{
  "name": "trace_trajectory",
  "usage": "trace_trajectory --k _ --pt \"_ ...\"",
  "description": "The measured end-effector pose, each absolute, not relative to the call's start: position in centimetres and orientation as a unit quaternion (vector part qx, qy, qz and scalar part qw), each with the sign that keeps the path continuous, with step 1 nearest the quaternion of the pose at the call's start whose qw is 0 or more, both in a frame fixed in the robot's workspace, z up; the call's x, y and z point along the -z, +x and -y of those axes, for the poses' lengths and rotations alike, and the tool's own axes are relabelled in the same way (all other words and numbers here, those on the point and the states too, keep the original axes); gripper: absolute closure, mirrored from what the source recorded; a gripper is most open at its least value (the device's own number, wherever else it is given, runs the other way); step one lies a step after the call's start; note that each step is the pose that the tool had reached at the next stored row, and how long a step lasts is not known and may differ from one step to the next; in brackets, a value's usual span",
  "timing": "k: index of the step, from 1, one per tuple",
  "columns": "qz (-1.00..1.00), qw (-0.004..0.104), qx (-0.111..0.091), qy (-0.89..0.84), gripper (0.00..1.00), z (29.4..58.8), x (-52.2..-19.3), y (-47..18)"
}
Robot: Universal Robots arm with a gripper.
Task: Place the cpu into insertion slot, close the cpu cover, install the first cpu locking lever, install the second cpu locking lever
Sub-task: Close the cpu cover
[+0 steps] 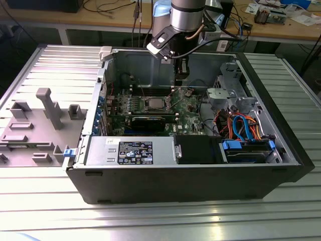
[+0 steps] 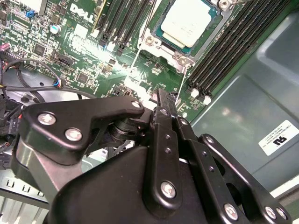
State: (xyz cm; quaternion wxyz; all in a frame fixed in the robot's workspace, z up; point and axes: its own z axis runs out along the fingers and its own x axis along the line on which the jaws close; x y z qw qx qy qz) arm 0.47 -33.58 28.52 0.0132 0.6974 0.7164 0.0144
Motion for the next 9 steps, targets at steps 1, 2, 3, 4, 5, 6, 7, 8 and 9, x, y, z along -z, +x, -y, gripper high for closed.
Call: trace_trajectory --k 1,2,3,4,5,6,7,8,9 --pt "-0.716 0.013 -0.014 0.697 0.89 33.58 -28.53 0.55" --pt "-0.716 0.013 -0.014 0.697 0.89 33.58 -28.52 0.60" --pt "-0.716 0.013 -0.014 0.697 0.89 33.58 -28.52 0.67" --pt "-0.716 0.013 -0.014 0.697 0.89 33.58 -28.52 0.74" --pt "-0.716 0.013 -0.014 0.697 0.89 33.58 -28.52 0.79" --pt "-0.716 0.013 -0.014 0.697 0.89 33.58 -28.52 0.89" --pt "-0.716 0.013 -0.014 0.697 0.89 33.58 -28.52 0.99" --pt "-0.716 0.013 -0.014 0.697 0.89 33.58 -28.52 1.05" --pt "-0.716 0.013 -0.014 0.697 0.89 33.58 -28.52 1.12"
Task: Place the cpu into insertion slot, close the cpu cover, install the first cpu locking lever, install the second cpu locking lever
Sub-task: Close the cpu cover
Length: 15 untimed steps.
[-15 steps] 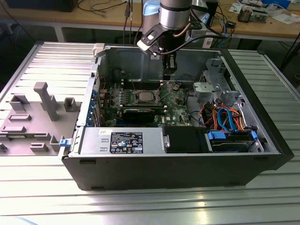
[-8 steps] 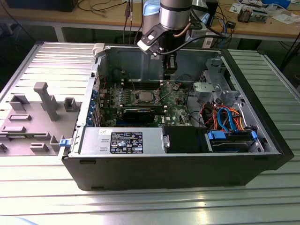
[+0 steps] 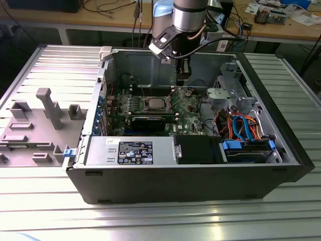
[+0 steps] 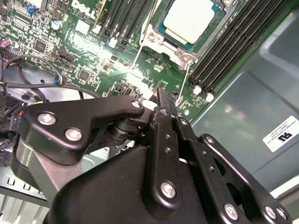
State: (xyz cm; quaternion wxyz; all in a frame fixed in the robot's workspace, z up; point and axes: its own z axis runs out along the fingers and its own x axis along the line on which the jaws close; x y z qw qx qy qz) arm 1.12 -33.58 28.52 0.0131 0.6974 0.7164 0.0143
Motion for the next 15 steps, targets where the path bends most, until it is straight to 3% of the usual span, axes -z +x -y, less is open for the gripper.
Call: trace_trajectory --k 15 --pt "-0.717 0.003 -0.004 0.698 0.89 33.4 -25.7 4.8"
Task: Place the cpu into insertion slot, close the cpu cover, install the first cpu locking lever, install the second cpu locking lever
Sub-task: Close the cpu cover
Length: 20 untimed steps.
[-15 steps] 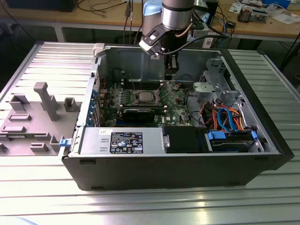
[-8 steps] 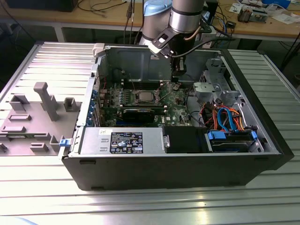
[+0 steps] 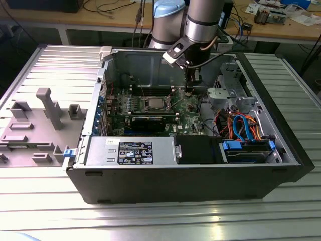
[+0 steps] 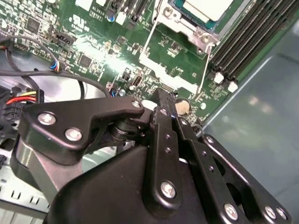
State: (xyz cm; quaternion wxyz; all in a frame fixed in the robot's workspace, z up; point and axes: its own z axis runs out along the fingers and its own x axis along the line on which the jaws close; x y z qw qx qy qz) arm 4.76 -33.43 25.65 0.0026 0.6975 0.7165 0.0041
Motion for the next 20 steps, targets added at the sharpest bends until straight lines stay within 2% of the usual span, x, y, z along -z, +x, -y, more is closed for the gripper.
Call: trace_trajectory --k 6,20 --pt "-0.716 -0.002 0.000 0.698 0.89 33.4 -24.7 5.1" --pt "-0.717 -0.002 0.000 0.698 0.89 33.4 -24.4 4.5"
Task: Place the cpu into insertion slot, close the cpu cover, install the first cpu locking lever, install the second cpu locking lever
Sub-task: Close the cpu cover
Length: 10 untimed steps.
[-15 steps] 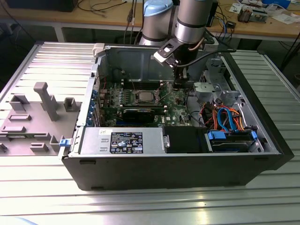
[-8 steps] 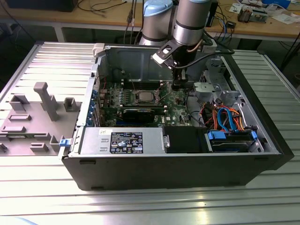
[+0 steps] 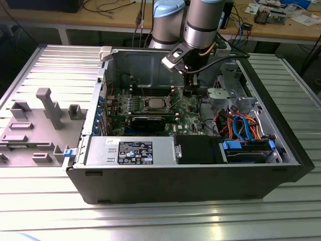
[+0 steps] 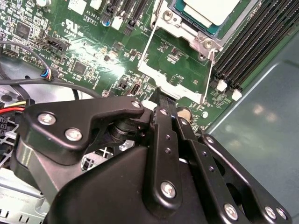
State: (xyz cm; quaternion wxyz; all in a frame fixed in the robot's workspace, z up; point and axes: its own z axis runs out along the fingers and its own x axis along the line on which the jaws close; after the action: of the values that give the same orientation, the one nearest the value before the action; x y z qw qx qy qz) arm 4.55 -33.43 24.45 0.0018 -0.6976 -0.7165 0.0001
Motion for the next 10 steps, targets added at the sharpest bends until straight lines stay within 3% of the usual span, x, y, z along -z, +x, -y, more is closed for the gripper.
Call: trace_trajectory --k 10 --pt "0.717 0.002 0.000 -0.698 0.89 33.43 -24.45 4.24"
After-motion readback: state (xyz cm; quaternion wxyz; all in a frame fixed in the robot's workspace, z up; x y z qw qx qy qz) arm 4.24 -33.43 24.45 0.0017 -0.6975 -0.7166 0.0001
